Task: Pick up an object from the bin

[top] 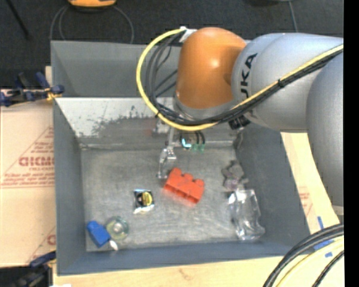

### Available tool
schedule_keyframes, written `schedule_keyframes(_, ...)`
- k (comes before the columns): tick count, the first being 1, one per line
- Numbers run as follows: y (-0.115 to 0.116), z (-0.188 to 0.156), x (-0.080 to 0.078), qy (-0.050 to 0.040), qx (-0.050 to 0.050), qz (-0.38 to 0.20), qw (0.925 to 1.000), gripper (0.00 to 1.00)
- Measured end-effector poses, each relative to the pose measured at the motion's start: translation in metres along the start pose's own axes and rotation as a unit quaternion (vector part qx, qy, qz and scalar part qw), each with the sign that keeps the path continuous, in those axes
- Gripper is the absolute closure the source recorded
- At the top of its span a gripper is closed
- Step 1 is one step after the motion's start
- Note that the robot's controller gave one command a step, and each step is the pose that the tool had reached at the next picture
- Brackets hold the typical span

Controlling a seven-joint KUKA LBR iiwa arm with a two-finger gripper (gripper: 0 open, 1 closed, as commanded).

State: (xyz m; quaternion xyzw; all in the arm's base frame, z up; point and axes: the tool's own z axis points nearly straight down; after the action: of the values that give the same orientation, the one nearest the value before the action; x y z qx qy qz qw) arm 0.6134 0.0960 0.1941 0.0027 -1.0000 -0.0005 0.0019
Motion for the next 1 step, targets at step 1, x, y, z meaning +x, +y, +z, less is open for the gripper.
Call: schedule_keyframes(1,-0.0560,0.1188,0.0115,-0.0062,0.000,-0.117,0.9931,0.00)
